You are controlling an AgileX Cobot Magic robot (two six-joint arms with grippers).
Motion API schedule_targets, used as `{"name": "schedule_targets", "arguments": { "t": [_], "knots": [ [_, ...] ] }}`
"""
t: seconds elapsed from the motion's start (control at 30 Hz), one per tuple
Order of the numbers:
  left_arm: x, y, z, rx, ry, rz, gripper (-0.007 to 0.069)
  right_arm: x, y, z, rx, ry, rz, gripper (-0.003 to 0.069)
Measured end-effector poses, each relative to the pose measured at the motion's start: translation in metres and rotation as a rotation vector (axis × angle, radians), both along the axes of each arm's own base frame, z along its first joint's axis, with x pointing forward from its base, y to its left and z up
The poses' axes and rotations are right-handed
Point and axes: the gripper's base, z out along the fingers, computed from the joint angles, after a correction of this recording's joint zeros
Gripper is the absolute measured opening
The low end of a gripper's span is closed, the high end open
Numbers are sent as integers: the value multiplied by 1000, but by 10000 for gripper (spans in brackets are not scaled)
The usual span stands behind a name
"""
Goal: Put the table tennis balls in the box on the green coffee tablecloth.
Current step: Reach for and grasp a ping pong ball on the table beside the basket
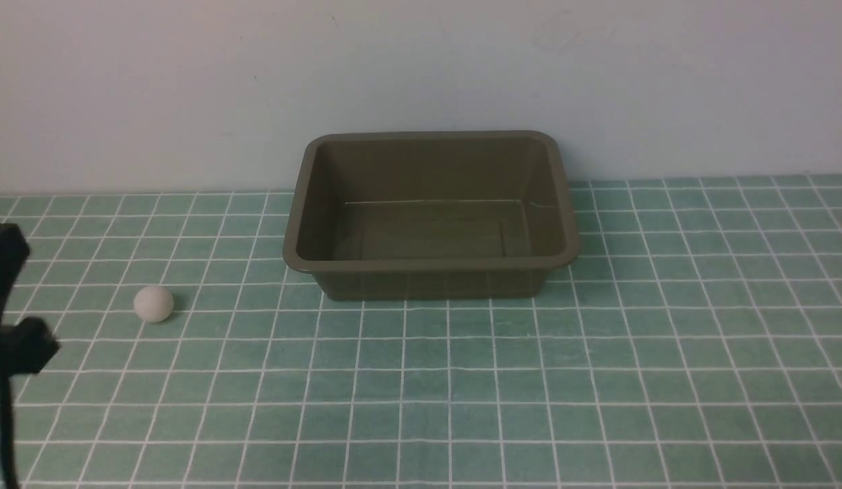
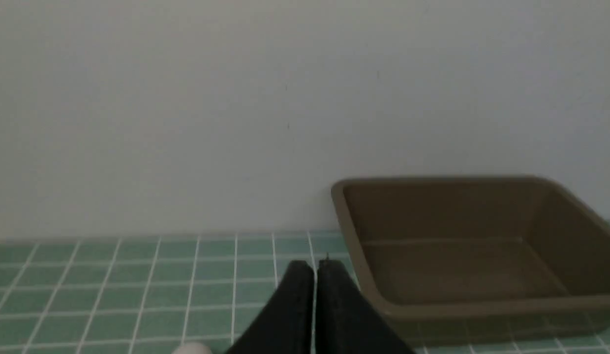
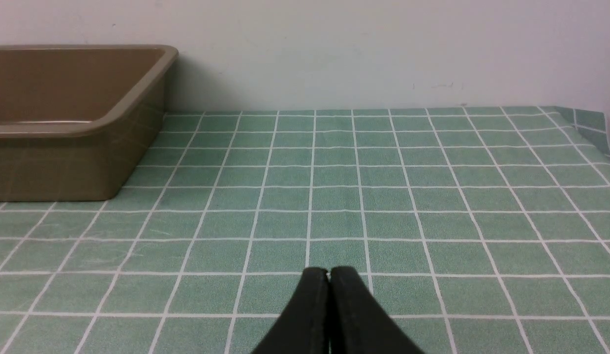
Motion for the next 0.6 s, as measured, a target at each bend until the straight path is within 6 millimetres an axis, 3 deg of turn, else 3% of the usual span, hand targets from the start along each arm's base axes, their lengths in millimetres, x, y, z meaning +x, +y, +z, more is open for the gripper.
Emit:
{"name": "schedule_targets", "arguments": {
  "t": [0.17, 0.43, 0.6],
  "knots": [
    [74, 2, -13, -11, 244, -23, -4, 0, 0, 0, 0, 0, 0, -16],
    [168, 6, -40, 23, 429, -39, -4, 0, 0, 0, 0, 0, 0, -16],
    [191, 9, -61, 27, 494, -25, -4, 0, 0, 0, 0, 0, 0, -16]
  ]
}}
